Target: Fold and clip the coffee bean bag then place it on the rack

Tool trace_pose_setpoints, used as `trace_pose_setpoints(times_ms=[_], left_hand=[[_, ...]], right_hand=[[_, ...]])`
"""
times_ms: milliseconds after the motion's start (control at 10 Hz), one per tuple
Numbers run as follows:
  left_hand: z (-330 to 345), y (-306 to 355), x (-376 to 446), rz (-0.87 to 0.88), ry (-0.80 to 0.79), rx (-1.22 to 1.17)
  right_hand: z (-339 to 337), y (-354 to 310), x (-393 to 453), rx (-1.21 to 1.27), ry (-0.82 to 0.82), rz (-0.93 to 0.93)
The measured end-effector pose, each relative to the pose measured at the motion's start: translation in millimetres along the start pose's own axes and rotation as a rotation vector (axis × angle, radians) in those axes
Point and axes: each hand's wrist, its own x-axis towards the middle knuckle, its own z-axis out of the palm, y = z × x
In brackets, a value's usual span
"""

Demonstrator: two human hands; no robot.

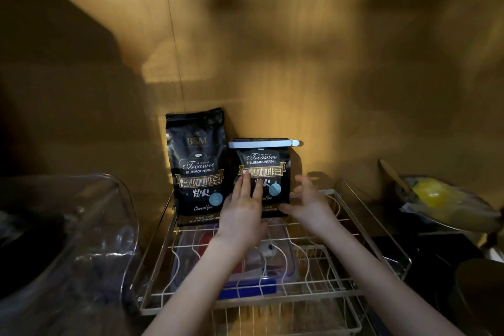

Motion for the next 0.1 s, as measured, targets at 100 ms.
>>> trace_pose_setpoints(times_ms=[100], left_hand=[[-38.2,3.9,4.2,-0.034,-0.104,-0.072]], right_hand=[[-31.7,-33.1,-21.4,0.121,0.070,-0.161]])
